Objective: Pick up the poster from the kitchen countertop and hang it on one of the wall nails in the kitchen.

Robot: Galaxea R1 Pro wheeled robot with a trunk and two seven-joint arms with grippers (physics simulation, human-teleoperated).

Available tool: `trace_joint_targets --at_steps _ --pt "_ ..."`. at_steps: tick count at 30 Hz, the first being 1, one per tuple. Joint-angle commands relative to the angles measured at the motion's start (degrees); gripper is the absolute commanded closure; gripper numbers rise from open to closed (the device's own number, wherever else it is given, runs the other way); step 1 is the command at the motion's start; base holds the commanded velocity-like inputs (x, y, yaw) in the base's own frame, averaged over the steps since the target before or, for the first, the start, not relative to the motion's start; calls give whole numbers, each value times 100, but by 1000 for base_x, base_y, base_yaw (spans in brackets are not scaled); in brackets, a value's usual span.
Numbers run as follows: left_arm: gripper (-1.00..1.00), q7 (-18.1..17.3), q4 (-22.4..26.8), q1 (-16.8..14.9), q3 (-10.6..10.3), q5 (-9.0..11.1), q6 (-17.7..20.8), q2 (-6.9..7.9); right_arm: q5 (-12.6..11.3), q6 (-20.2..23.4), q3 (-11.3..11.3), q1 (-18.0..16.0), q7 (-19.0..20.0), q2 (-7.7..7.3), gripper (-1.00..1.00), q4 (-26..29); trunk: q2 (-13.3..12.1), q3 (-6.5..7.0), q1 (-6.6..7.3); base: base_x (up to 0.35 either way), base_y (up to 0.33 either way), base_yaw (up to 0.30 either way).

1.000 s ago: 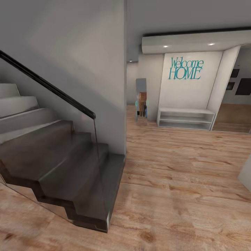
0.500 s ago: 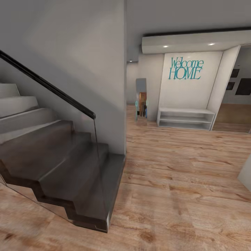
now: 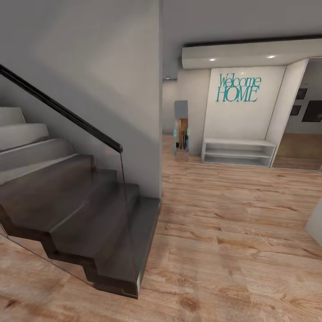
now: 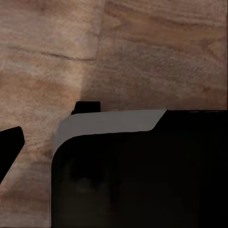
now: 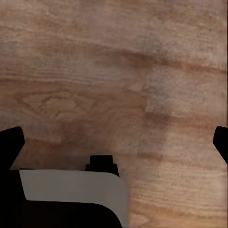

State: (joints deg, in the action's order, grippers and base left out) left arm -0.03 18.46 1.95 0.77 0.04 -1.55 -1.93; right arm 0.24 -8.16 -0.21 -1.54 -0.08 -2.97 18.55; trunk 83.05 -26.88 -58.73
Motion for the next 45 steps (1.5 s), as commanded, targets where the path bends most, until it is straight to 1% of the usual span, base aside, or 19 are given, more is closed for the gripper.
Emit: trace_joint_targets --at_steps 1,2,4,6,8,10,18,20,22,26,41,45 --pt "-100 0 186 4 8 0 -10 18 2 -38 -3 -2 -1 -11 -100 112 3 -5 0 0 0 0" --pt "-100 1 356 5 9 -1 -12 39 2 -57 -3 -3 -3 -22 -100 223 3 -5 0 0 0 0" --pt "-100 2 952 6 10 -3 -17 115 2 -102 -13 -8 -7 -75 -100 671 3 -5 0 0 0 0" --pt "-100 3 1273 6 8 -3 -19 145 2 -118 -17 -11 -5 -120 -100 969 3 -5 0 0 0 0" --pt "-100 -1 1501 7 5 -3 -20 160 0 -125 -20 -12 -3 -172 -100 1203 3 -5 0 0 0 0" --pt "-100 -3 1630 7 3 -4 -24 167 -2 -129 -21 -13 -2 -222 -100 1346 3 -5 0 0 0 0" --pt "-100 -5 1826 7 -1 -11 -37 179 -6 -133 -18 -9 -7 -281 -100 1458 3 -5 0 0 0 0" --pt "-100 -5 1884 7 0 -12 -130 185 -7 -135 -19 -6 -11 -289 -100 1453 3 -5 0 0 0 0" --pt "-100 -9 1881 7 8 -12 -309 214 -7 -134 -21 -7 -15 -296 -100 1451 3 -5 0 0 0 0" --pt "-100 -6 1875 7 20 -7 -458 235 -7 -137 -22 -5 -18 -301 -100 1443 3 -5 0 0 0 0" --pt "-100 3 1865 7 91 -4 -521 245 1 -134 3 4 -19 -301 -100 1410 3 -5 0 0 0 9" --pt "-100 3 1863 7 97 -7 -521 245 2 -134 -9 4 -17 -300 -100 1263 3 -5 0 -18 -19 30"
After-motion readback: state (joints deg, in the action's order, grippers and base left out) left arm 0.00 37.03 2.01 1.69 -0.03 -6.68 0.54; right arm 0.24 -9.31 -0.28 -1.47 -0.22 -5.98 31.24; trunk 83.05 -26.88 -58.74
